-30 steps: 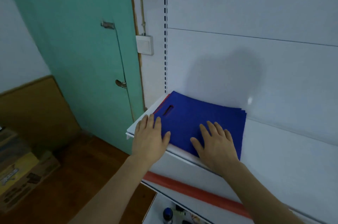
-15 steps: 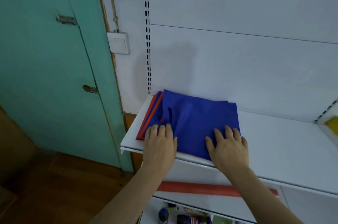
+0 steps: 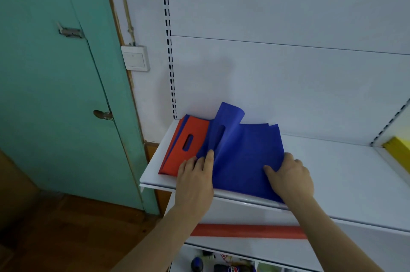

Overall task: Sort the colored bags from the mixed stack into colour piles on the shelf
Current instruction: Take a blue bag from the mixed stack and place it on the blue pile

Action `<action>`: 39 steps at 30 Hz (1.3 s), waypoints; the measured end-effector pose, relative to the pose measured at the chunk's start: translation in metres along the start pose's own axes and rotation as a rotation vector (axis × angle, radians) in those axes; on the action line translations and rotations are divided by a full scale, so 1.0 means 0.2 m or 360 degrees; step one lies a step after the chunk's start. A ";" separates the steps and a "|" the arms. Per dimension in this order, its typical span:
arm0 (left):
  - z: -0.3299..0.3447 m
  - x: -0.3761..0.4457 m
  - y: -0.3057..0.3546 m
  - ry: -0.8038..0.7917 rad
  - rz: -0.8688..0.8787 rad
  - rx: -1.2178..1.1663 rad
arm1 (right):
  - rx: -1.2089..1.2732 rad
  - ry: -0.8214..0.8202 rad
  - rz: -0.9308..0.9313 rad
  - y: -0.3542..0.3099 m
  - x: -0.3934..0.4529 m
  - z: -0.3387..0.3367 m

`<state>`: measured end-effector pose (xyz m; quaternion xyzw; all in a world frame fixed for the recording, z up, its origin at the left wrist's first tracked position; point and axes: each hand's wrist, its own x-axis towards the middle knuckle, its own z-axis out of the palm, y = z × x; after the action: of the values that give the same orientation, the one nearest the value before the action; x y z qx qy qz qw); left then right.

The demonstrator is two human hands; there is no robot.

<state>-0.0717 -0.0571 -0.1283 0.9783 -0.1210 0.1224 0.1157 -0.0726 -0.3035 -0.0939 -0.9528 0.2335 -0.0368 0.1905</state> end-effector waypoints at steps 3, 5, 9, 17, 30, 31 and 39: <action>-0.01 0.01 0.02 0.0055 -0.0006 -0.0070 | 0.0240 0.0089 0.0034 0.03 0.04 -0.03; -0.01 0.03 0.01 0.0070 -0.0022 -0.0074 | 0.0275 0.0074 0.0055 0.06 0.07 -0.04; 0.00 0.05 -0.01 0.0127 -0.0093 -0.0058 | 0.0268 0.0173 0.0046 0.13 0.10 -0.10; -0.05 0.28 -0.07 0.0192 -0.0430 -0.0827 | 0.1101 0.0642 -0.0262 0.18 0.04 -0.21; -0.16 0.59 -0.08 0.0427 -0.0340 -0.2245 | 0.1488 0.0760 -0.0341 0.26 0.02 -0.29; -0.16 0.59 -0.07 0.0404 -0.0317 -0.2256 | 0.1497 0.0756 -0.0329 0.26 0.03 -0.28; -0.04 0.65 0.04 -0.0080 -0.0459 -0.2261 | 0.1453 0.0631 -0.0349 0.38 0.03 -0.21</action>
<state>0.0466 -0.0893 -0.0840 0.6757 -0.0438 -0.0248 0.7354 -0.1071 -0.3835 -0.0836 -0.7661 0.1239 -0.3350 0.5343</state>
